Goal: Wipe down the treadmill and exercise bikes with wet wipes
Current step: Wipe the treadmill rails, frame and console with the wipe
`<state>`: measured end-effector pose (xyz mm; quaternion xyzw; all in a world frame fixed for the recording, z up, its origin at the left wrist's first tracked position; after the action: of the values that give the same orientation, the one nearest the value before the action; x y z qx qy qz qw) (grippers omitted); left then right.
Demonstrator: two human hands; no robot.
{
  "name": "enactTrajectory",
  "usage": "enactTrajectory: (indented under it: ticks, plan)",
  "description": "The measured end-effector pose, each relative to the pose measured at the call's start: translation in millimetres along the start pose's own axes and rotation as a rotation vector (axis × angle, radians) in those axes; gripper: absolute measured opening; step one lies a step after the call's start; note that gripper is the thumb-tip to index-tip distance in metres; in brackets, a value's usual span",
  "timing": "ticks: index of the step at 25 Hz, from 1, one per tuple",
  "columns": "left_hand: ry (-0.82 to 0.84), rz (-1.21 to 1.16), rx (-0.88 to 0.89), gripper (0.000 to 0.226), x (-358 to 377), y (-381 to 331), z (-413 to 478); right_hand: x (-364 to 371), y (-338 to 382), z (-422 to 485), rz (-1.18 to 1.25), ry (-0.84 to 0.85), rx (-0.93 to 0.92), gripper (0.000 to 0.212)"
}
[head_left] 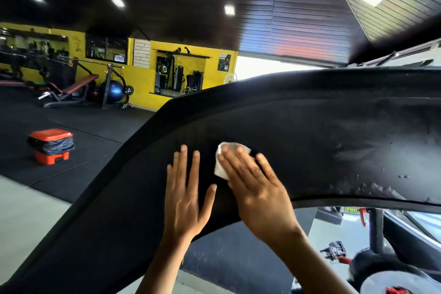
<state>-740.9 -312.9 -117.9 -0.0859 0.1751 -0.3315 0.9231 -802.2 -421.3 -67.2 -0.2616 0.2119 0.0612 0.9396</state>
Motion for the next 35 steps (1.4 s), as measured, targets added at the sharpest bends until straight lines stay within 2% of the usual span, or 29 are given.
enactTrajectory:
  ticks: [2, 4, 5, 6, 8, 9, 13, 14, 16, 18, 21, 23, 26, 28, 32, 35]
  plan:
    - [0.010, 0.005, 0.007, 0.066, 2.8, -1.8, -12.3, -9.6, -27.0, -24.5, -0.017, 0.011, 0.097, 0.053]
    - [0.009, 0.005, 0.010, 0.066, 5.9, -5.5, -20.0, -22.2, -51.0, -31.4, 0.041, -0.052, 0.301, 0.048]
    - [0.009, 0.001, 0.005, 0.066, 7.3, -7.5, -23.0, -21.5, -49.1, -29.9, 0.070, -0.069, 0.326, 0.047]
    - [0.010, -0.006, -0.003, 0.066, 8.3, -9.0, -25.9, -16.2, -36.3, -28.6, 0.090, -0.061, 0.275, 0.048]
    - [0.016, -0.013, -0.013, 0.066, 9.8, -11.0, -30.5, -4.0, -10.0, -40.1, 0.039, 0.002, 0.058, 0.056]
    - [0.020, -0.014, -0.013, 0.066, 10.0, -11.4, -32.5, -4.0, -13.0, -48.5, 0.008, 0.029, 0.023, 0.058]
    - [0.031, -0.005, -0.047, 0.065, 10.3, -4.7, -36.4, -12.0, -38.1, -79.4, 0.089, 0.009, 0.280, 0.054]
    - [0.031, -0.014, -0.071, 0.065, 10.1, -0.8, -38.7, -3.8, -21.9, -78.3, 0.112, 0.031, 0.260, 0.053]
    - [0.030, -0.033, -0.131, 0.066, 9.1, 12.4, -46.0, 14.8, 22.0, -64.2, 0.170, 0.084, 0.107, 0.046]
    - [0.027, -0.032, -0.190, 0.066, 7.2, 33.1, -55.8, 17.1, 31.5, -40.8, 0.159, 0.077, 0.032, 0.043]
    - [0.025, -0.016, -0.248, 0.065, 2.7, 66.0, -68.0, 12.3, 4.6, -34.6, 0.134, 0.037, 0.189, 0.044]
    - [0.023, -0.015, -0.255, 0.064, 2.2, 79.2, -73.9, 21.6, 18.5, -55.7, 0.130, 0.037, 0.190, 0.044]
    - [0.026, -0.016, -0.226, 0.061, 4.2, 93.6, -79.7, 61.0, 89.6, -63.3, 0.042, 0.130, -0.099, 0.045]
    - [0.018, -0.026, -0.229, 0.059, 2.1, 108.4, -78.2, 65.1, 104.1, -26.2, 0.019, 0.100, -0.196, 0.043]
    - [-0.036, -0.048, -0.257, 0.058, -6.9, 124.7, -64.8, 36.3, 53.7, 12.5, -0.029, -0.010, -0.042, 0.042]
    - [-0.055, -0.059, -0.241, 0.059, -5.6, 125.5, -59.9, 55.7, 84.0, -11.0, 0.002, 0.026, -0.152, 0.048]
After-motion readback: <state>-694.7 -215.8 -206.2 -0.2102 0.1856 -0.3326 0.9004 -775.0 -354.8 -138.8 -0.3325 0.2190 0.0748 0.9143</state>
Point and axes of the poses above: each hand's wrist, its own z-axis towards the middle knuckle, its own x-axis out of the palm, y = z × x, the point moved 10 cm from there along z, towards the middle knuckle, and after that the axes turned 3 degrees about y, right-handed, at the moved point
